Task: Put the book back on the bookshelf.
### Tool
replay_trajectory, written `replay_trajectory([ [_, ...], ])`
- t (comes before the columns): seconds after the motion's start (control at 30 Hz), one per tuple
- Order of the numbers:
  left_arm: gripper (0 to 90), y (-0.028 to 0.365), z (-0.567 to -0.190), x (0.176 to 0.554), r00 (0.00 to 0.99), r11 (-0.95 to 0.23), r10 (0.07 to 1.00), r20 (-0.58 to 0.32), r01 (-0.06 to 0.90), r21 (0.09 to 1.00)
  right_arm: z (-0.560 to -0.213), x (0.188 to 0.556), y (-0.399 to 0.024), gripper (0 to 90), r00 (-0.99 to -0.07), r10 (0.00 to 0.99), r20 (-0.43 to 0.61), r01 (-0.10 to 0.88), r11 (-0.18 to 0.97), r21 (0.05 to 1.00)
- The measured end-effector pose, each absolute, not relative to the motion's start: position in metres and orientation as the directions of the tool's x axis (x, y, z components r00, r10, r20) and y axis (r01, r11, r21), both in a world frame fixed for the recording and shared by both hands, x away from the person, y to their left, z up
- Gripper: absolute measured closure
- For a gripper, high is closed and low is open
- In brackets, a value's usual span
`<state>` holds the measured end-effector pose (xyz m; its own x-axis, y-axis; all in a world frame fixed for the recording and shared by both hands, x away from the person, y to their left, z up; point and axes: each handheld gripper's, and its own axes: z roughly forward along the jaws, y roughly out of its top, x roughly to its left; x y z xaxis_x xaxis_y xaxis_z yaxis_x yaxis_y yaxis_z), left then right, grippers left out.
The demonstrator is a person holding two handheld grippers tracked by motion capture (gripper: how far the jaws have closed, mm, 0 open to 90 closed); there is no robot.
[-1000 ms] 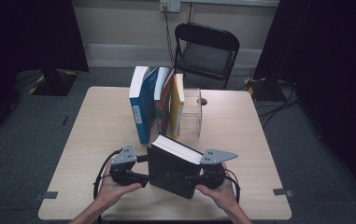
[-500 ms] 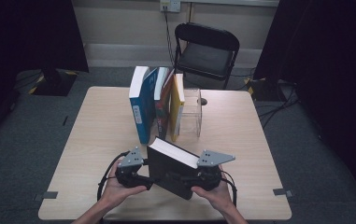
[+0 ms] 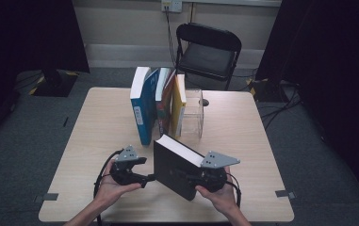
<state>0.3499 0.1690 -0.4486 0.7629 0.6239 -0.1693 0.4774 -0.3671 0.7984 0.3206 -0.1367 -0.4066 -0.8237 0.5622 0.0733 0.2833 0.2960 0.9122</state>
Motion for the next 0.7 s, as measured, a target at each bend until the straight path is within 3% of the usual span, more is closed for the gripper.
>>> replay_trajectory([
  [0.07,24.3,0.181,-0.452,0.351,0.750,-0.344,0.627,-0.210,0.508,0.790,-0.406,0.321,-0.142,52.0,-0.811,0.582,0.064,0.284,0.295,0.912],
  [0.13,19.2,0.192,-0.456,0.352,0.726,-0.349,0.663,-0.183,0.516,0.782,-0.407,0.321,-0.148,52.0,-0.798,0.600,0.057,0.287,0.296,0.911],
  [0.27,20.3,0.211,-0.464,0.363,0.641,-0.315,0.743,-0.190,0.587,0.746,-0.407,0.325,-0.162,52.1,-0.771,0.634,0.058,0.301,0.283,0.911],
  [0.53,17.5,0.216,-0.483,0.377,0.510,-0.375,0.860,-0.025,0.663,0.649,-0.406,0.336,-0.187,52.1,-0.701,0.711,0.057,0.332,0.255,0.908],
  [0.7,17.3,0.222,-0.487,0.382,0.512,-0.367,0.858,-0.045,0.671,0.644,-0.404,0.345,-0.196,52.1,-0.670,0.741,0.048,0.341,0.250,0.906],
])
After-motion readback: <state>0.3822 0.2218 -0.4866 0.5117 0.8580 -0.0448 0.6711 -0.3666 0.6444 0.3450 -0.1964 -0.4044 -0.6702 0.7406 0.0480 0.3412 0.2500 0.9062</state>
